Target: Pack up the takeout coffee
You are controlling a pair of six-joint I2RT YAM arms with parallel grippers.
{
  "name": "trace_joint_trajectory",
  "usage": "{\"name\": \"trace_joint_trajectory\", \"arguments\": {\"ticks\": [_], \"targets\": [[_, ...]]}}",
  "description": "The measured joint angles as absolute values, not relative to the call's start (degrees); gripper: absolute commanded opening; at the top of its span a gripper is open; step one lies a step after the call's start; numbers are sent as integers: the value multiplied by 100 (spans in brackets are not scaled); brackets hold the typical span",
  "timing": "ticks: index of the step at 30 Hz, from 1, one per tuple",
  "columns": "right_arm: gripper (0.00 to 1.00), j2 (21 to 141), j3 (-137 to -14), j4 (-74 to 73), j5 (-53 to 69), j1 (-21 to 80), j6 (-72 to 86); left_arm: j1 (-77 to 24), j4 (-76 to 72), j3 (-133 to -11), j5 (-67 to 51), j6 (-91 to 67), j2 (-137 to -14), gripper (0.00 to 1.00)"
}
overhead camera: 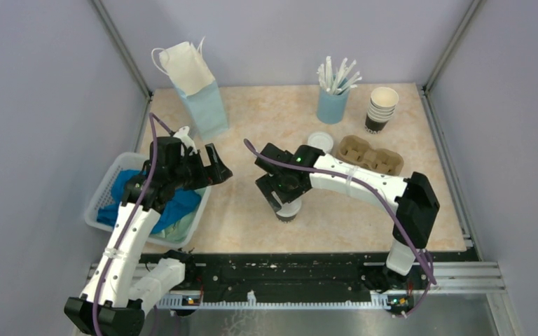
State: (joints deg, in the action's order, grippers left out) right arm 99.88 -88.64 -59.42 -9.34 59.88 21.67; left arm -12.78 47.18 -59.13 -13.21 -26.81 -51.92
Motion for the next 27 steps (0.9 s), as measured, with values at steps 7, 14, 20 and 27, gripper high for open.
{"name": "trace_joint_trajectory", "arguments": {"ticks": [7, 14, 20, 27], "targets": [[99, 9994, -9091, -6106, -958, 5988, 2215, -1278, 4694, -5905, -1549, -2683, -5221, 98], [93, 9758, -9679, -6359, -899, 5907, 2279, -1278, 4554, -5811, -2429, -2711, -5629, 92], [72, 8138, -8217, -5583, 456, 4571, 2536, -1653, 4241, -5452, -3476, -2993, -6394, 71], [59, 7463, -6412, -4324, 2137, 3124, 3050, -2565, 3752, -5223, -3820, -3548, -7179, 42]]}}
